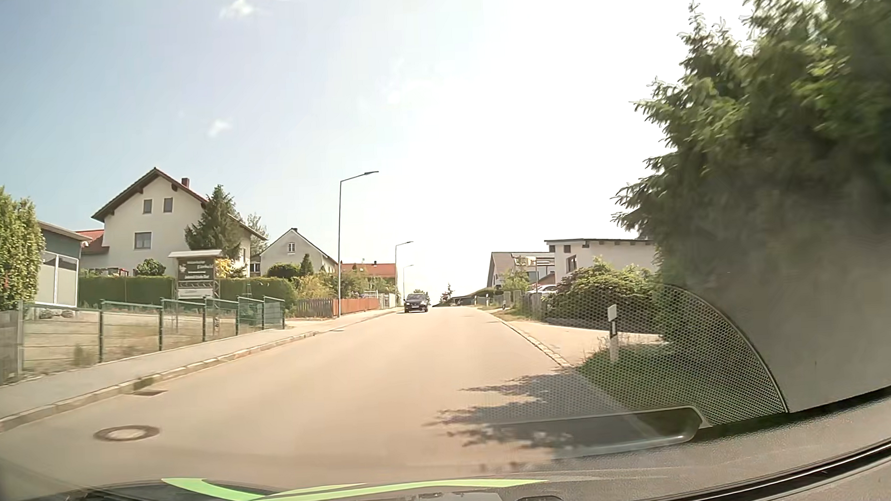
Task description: Follow the waypoints while adhering to traffic rules and regulations
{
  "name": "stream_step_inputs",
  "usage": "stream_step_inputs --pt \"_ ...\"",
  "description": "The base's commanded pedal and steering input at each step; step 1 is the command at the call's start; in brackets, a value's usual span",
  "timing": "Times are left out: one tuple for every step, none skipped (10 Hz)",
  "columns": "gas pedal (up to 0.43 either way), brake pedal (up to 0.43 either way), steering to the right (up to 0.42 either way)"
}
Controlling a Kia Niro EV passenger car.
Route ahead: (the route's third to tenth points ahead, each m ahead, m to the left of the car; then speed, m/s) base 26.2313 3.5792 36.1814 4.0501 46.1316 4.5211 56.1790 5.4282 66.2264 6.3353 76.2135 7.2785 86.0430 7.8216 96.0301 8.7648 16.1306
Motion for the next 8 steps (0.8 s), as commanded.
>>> stream_step_inputs --pt "0.209 0.000 -0.007" --pt "0.220 0.000 -0.007" --pt "0.228 0.000 -0.007" --pt "0.240 0.000 -0.007" --pt "0.240 0.000 -0.008" --pt "0.240 0.000 -0.008" --pt "0.240 0.000 -0.010" --pt "0.228 0.000 -0.011"
